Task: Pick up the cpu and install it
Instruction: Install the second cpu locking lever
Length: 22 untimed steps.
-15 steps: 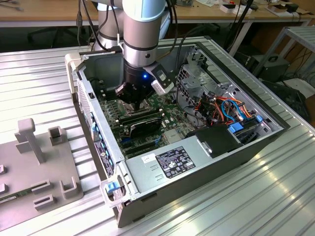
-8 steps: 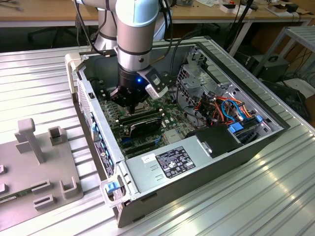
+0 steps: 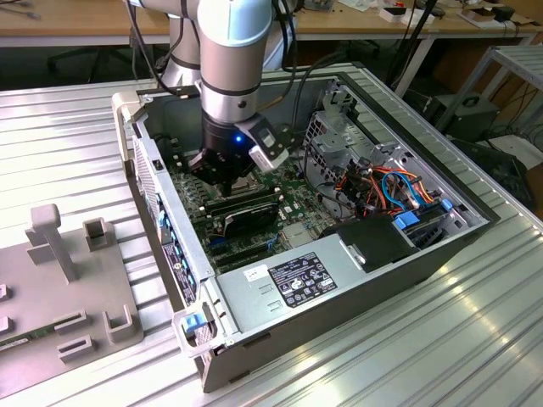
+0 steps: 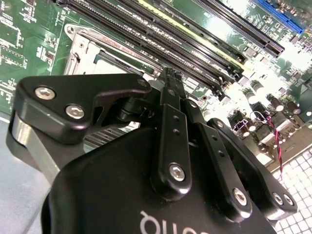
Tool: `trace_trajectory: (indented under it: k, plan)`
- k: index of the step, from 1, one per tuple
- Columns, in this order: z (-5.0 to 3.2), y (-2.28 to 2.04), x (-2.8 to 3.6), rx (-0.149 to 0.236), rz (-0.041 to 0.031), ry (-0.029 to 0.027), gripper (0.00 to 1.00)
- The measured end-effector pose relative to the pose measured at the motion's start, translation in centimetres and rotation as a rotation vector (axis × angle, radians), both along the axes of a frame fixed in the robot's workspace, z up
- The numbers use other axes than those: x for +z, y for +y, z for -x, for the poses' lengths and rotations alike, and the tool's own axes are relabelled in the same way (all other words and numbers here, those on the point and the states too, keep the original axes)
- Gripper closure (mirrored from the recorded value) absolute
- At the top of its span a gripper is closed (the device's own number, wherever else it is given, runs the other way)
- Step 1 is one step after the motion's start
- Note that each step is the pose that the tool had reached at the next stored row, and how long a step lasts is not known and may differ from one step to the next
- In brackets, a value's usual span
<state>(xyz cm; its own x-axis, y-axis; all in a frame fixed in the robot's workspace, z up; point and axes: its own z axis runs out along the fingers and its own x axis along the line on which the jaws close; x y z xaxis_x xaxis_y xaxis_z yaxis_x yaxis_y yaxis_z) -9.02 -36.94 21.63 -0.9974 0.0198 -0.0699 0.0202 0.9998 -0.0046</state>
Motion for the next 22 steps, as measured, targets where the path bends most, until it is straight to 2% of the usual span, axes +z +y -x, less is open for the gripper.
trace_trajectory:
  k: [22]
  plan:
    - [0.46,0.0,-0.45,0.0,0.0003,0.0,0.89]
